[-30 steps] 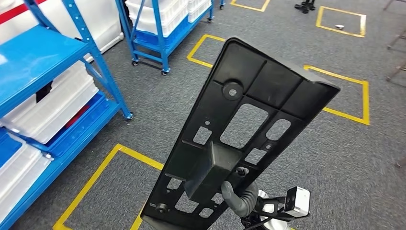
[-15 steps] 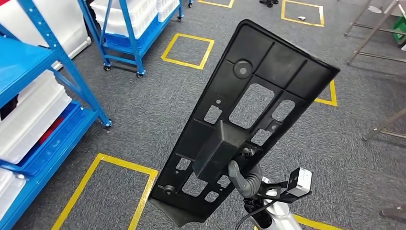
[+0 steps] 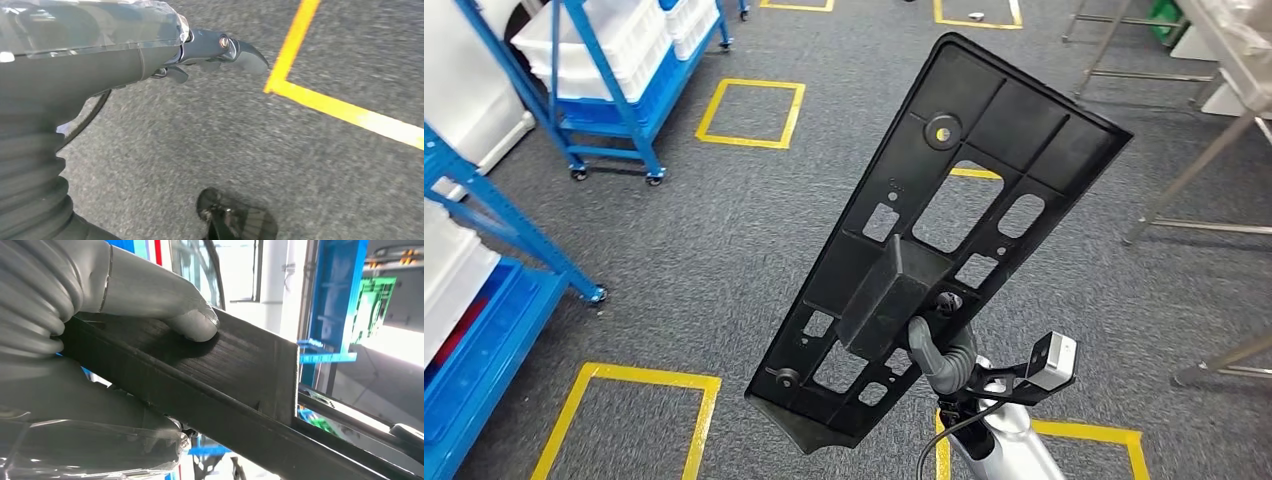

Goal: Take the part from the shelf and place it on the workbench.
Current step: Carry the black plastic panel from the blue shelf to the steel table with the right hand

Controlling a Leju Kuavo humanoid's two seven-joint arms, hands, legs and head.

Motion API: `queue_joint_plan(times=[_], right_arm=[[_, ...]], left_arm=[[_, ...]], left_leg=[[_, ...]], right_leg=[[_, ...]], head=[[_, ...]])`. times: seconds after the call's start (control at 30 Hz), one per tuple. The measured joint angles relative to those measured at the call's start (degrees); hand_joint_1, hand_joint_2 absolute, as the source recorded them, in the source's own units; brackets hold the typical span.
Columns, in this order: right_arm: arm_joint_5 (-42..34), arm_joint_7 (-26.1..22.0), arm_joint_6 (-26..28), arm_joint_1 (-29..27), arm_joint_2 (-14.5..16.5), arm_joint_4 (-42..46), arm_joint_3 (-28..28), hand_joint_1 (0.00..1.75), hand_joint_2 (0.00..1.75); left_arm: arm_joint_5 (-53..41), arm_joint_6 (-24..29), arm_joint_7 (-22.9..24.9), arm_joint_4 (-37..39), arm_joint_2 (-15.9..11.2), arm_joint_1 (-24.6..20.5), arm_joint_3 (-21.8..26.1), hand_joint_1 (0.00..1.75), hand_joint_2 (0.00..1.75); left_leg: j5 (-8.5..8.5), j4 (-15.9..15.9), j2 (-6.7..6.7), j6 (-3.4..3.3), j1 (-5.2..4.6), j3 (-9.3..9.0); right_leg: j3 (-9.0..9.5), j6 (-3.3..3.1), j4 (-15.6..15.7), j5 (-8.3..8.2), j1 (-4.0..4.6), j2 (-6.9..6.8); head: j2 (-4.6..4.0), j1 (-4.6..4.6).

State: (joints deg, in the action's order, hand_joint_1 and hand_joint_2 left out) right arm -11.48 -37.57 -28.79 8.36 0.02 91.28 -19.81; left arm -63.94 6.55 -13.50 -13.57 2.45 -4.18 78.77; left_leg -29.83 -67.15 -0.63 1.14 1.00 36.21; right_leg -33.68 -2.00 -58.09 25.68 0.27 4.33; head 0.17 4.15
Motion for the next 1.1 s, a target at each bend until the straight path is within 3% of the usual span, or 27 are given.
queue_joint_plan(times=[0.07, 0.1, 0.17, 0.2, 0.27, 0.33, 0.4, 0.43, 0.5, 0.53, 0.6, 0.63, 0.7, 0.77, 0.83, 0.9, 0.93, 0.97, 1.03, 1.1], right_arm=[[0.0, 0.0, 0.0, 0.2, 0.0, -0.3, 0.0, 1.66, 1.75], [-0.1, 0.0, -0.1, 0.2, 0.0, -0.4, 0.1, 1.66, 1.75], [-0.1, -0.1, -0.4, 0.3, 0.0, -0.5, 0.2, 1.66, 1.75], [-0.1, -0.1, -0.5, 0.3, 0.0, -0.5, 0.4, 1.66, 1.75], [-0.1, -0.1, -0.8, 0.7, 0.0, -0.5, 0.8, 1.66, 1.75], [-0.4, -0.1, -1.0, 1.2, 0.0, -0.5, 1.2, 1.66, 1.75], [-0.8, -0.2, -1.0, 1.3, 0.0, -0.7, 1.7, 1.66, 1.75], [-1.0, -0.2, -1.0, 1.3, -0.1, -0.7, 1.9, 1.66, 1.75], [-1.3, -0.2, -1.0, 1.3, -0.1, -0.8, 2.4, 1.66, 1.75], [-1.4, -0.2, -1.0, 1.3, -0.1, -0.8, 2.6, 1.66, 1.75], [-1.6, -0.3, -1.0, 1.3, -0.1, -0.8, 2.9, 1.66, 1.75], [-1.7, -0.3, -1.0, 1.3, -0.1, -0.8, 3.0, 1.66, 1.75], [-1.5, -0.4, -1.1, 1.0, -0.2, -0.7, 3.1, 1.66, 1.75], [-0.8, -0.7, -1.1, 0.5, -0.2, -0.4, 3.2, 1.66, 1.75], [0.0, -1.0, -1.1, -0.1, -0.1, -0.1, 3.1, 1.66, 1.75], [0.6, -1.1, -1.1, -0.9, 0.0, 0.1, 3.0, 1.66, 1.75], [0.7, -1.1, -1.1, -1.3, 0.0, 0.2, 3.0, 1.66, 1.75], [0.8, -1.1, -1.1, -1.6, 0.0, 0.2, 3.0, 1.66, 1.75], [0.8, -1.2, -1.1, -1.9, 0.0, 0.3, 3.0, 1.66, 1.75], [0.9, -1.2, -1.1, -2.0, 0.0, 0.5, 3.0, 1.66, 1.75]], left_arm=[[0.0, 0.1, 0.0, 0.0, 0.0, 0.0, 0.2, 0.0, 1.75], [0.1, 0.2, -0.1, 0.0, 0.0, 0.0, 0.2, 0.0, 1.75], [0.3, 0.4, -0.1, 0.0, 0.0, -0.2, 0.4, 0.0, 1.75], [0.4, 0.6, 0.0, 0.0, 0.0, -0.3, 0.5, 0.0, 1.75], [0.5, 0.8, 0.1, 0.0, 0.0, -0.3, 0.6, 0.0, 1.75], [0.7, 0.9, 0.4, 0.0, -0.2, -0.2, 0.7, 0.0, 1.75], [0.9, 1.0, 0.6, 0.0, -0.5, -0.1, 0.7, 0.0, 1.75], [1.0, 1.0, 0.7, -0.1, -0.6, -0.1, 0.7, 0.0, 1.75], [1.0, 0.8, 0.8, -0.1, -0.7, -0.2, 0.8, 0.0, 1.75], [1.0, 0.7, 0.8, -0.1, -0.7, -0.2, 0.8, 0.0, 1.75], [1.0, 0.4, 0.8, -0.1, -0.8, -0.3, 0.8, 0.0, 1.75], [0.9, 0.3, 0.8, -0.1, -0.8, -0.3, 0.8, 0.0, 1.75], [0.9, -0.1, 0.6, 0.0, -0.7, -0.4, 0.8, 0.0, 1.75], [0.9, -0.3, 0.4, 0.0, -0.6, -0.6, 0.8, 0.0, 1.75], [0.8, -0.5, 0.4, 0.0, -0.5, -0.5, 0.8, 0.0, 1.75], [0.8, -0.6, 0.6, 0.0, -0.5, -0.2, 0.8, 0.0, 1.75], [0.8, -0.6, 0.6, 0.0, -0.5, -0.1, 0.8, 0.0, 1.75], [0.9, -0.6, 0.7, 0.0, -0.5, -0.1, 0.8, 0.0, 1.75], [0.9, -0.6, 0.7, 0.0, -0.5, -0.1, 0.8, 0.0, 1.75], [0.8, -0.6, 0.7, 0.0, -0.5, -0.1, 0.8, 0.0, 1.75]], left_leg=[[2.38, 6.1, -2.27, -0.08, 0.27, -2.55], [2.47, 7.2, -2.95, -0.31, 0.26, -3.04], [2.39, 7.4, -2.4, -1.03, 0.06, -3.16], [2.53, 7.6, -1.8, -1.41, 0.03, -3.26], [2.73, 8.0, -0.56, -2.1, 0.09, -3.49], [2.66, 8.1, 0.79, -2.5, -0.1, -3.59], [2.47, 8.1, 2.21, -2.64, -0.28, -3.64], [2.36, 8.1, 2.87, -2.64, -0.34, -3.72], [2.05, 8.1, 4.07, -2.54, -0.41, -4.09], [1.87, 8.2, 4.61, -2.42, -0.46, -4.34], [1.53, 8.2, 5.65, -1.99, -0.61, -4.73], [1.4, 8.3, 6.21, -1.74, -0.66, -4.89], [1.09, 8.5, 6.96, -1.18, -0.59, -5.31], [-0.38, 6.5, 5.15, -0.78, -0.43, -4.87], [-3.58, 0.1, 2.31, -0.61, -0.33, -1.9], [-5.78, -6.7, 1.34, -0.44, -0.3, 1.92], [-5.31, -7.7, 1.22, -0.37, -0.29, 2.85], [-3.72, -6.5, 1.1, -0.31, -0.27, 2.76], [0.83, 0.7, -0.37, -0.2, -0.02, 0.17], [2.93, 6.3, -2.46, -0.31, 0.23, -2.1]], right_leg=[[-0.43, 0.67, -1.0, 0.51, -0.12, 1.41], [-0.74, 1.02, -1.3, 0.61, -0.18, 2.01], [-1.19, 1.66, -1.4, 0.45, -0.37, 3.13], [-1.31, 1.94, -1.5, 0.54, -0.39, 2.78], [-2.6, 2.47, -4.3, 2.13, -0.32, 0.06], [-6.0, 2.93, -11.0, 5.29, -0.42, -3.03], [-9.12, 3.17, -16.7, 6.86, -0.69, -3.9], [-9.36, 3.15, -16.8, 6.2, -0.76, -4.05], [-6.52, 2.77, -10.9, 2.6, -0.62, -4.86], [-4.45, 2.45, -6.9, 1.15, -0.3, -6.07], [-1.86, 1.71, -1.7, -0.19, 0.52, -7.77], [-1.63, 1.44, -1.0, 0.02, 0.86, -7.87], [-1.38, 0.9, -0.5, -0.21, 0.81, -6.46], [-0.67, 0.27, 0.4, -0.51, 0.36, -5.28], [-0.25, -0.19, 0.8, -0.58, 0.14, -4.17], [-0.18, -0.34, 0.7, -0.51, 0.14, -2.72], [-0.14, -0.3, 0.7, -0.45, 0.1, -1.9], [-0.07, -0.18, 0.5, -0.37, 0.03, -1.06], [0.0, 0.3, 0.0, 0.03, -0.22, 0.51], [-0.43, 0.95, -0.9, 0.52, -0.27, 1.82]], head=[[0.0, 0.0], [0.0, 0.0], [0.0, -0.01], [0.0, -0.01], [0.0, -0.02], [0.0, -0.02], [0.0, -0.02], [0.0, -0.02], [0.0, -0.02], [0.0, -0.02], [0.0, -0.02], [0.0, -0.02], [0.0, -0.02], [0.0, -0.02], [0.0, 0.0], [0.0, 0.0], [0.0, 0.0], [0.0, 0.0], [0.0, 0.0], [0.0, 0.0]])
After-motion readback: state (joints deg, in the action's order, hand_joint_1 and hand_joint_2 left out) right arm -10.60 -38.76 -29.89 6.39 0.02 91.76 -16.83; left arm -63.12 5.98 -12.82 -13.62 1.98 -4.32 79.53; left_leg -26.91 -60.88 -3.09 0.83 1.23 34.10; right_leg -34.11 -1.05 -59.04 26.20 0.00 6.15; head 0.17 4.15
